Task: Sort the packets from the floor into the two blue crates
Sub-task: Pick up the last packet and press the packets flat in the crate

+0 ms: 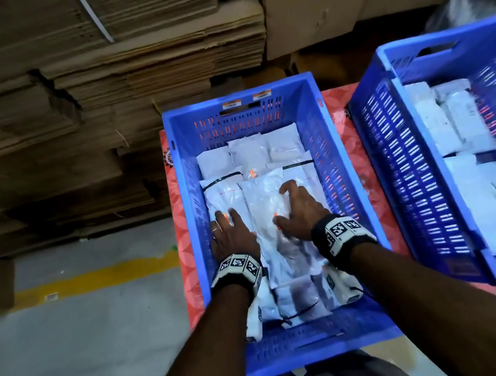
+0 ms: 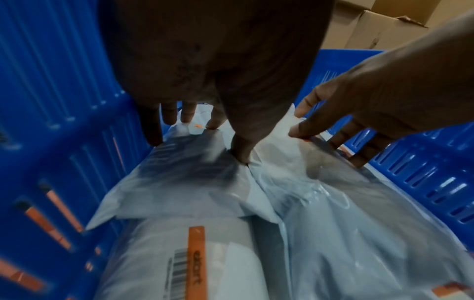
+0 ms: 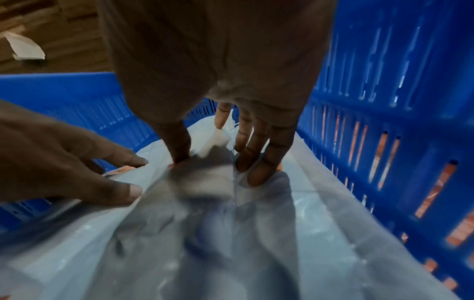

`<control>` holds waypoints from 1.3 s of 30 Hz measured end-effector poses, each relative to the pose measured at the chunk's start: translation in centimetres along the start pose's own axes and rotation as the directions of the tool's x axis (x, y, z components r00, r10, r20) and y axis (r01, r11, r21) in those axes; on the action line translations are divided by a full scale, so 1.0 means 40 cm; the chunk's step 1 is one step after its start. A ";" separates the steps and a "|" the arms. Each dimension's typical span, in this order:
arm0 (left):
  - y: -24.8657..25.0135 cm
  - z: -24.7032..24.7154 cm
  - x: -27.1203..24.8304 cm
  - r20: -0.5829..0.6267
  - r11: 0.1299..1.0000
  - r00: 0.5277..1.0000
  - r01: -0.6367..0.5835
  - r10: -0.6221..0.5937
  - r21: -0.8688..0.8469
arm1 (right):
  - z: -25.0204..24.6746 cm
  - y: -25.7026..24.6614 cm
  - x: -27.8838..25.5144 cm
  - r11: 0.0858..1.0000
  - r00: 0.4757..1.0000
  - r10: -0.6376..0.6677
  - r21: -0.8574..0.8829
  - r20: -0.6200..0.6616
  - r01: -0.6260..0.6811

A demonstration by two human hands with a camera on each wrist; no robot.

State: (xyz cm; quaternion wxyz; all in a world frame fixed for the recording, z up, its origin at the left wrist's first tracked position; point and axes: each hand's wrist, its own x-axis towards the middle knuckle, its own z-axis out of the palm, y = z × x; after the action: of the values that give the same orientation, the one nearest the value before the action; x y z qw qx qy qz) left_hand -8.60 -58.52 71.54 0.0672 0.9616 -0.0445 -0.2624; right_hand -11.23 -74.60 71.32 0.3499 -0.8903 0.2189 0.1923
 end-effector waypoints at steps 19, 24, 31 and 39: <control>0.026 -0.044 0.010 -0.026 0.993 0.995 -0.093 0.091 -0.076 | -0.019 -0.015 0.009 0.971 0.989 0.141 -0.187 -0.050 -0.148; 0.038 -0.040 0.021 -0.022 0.982 0.983 -0.185 0.184 -0.045 | -0.041 -0.009 0.001 0.971 0.961 0.026 -0.219 -0.277 -0.090; 0.019 -0.011 0.046 0.196 0.968 0.950 -0.250 0.244 0.003 | -0.012 0.030 -0.004 0.922 0.997 0.030 -0.384 -0.065 -0.053; 0.018 0.014 0.059 0.234 0.955 0.935 -0.289 0.267 0.064 | 0.019 0.067 0.026 0.906 0.997 0.055 -0.422 0.046 -0.030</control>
State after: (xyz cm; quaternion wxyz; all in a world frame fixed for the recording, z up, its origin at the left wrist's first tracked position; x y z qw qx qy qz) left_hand -6.88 -59.56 69.98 0.0513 0.9122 -0.2002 -0.3539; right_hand -11.90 -76.13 68.84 0.1518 -0.9339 0.1817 0.2680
